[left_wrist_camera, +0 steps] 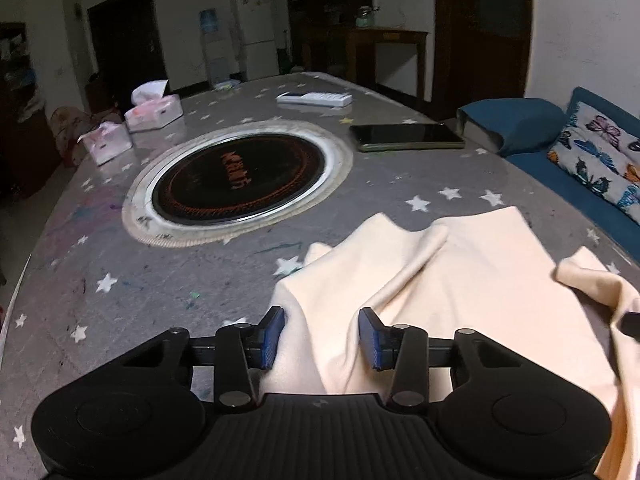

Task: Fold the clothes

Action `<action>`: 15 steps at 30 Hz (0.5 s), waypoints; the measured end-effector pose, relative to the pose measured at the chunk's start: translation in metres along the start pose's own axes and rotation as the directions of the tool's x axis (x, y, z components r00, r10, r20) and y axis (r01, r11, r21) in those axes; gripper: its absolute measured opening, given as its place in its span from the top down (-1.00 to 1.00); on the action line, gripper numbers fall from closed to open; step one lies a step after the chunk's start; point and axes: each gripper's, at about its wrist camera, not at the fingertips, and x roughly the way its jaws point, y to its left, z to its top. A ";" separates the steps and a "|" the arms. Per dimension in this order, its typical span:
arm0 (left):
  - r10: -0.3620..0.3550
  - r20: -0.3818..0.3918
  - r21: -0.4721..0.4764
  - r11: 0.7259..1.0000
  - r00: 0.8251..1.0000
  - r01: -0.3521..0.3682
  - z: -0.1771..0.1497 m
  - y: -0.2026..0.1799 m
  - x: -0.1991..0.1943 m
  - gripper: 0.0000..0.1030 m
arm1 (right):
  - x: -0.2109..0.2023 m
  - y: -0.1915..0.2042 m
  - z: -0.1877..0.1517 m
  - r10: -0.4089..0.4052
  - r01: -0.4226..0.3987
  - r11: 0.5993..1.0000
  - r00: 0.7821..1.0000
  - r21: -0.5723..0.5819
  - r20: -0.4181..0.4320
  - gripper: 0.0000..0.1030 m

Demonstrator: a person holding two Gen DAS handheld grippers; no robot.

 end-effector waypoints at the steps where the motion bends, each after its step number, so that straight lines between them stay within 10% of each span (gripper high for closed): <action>1: 0.004 0.003 0.020 1.000 1.000 -0.004 -0.001 -0.003 0.000 0.09 | 0.000 0.000 0.000 0.001 -0.001 1.000 1.000 0.000 0.000 0.59; 15: 0.051 0.077 0.110 0.992 0.996 -0.059 -0.003 -0.013 -0.013 0.00 | 0.001 0.003 0.000 0.011 -0.011 1.000 1.000 0.000 -0.003 0.40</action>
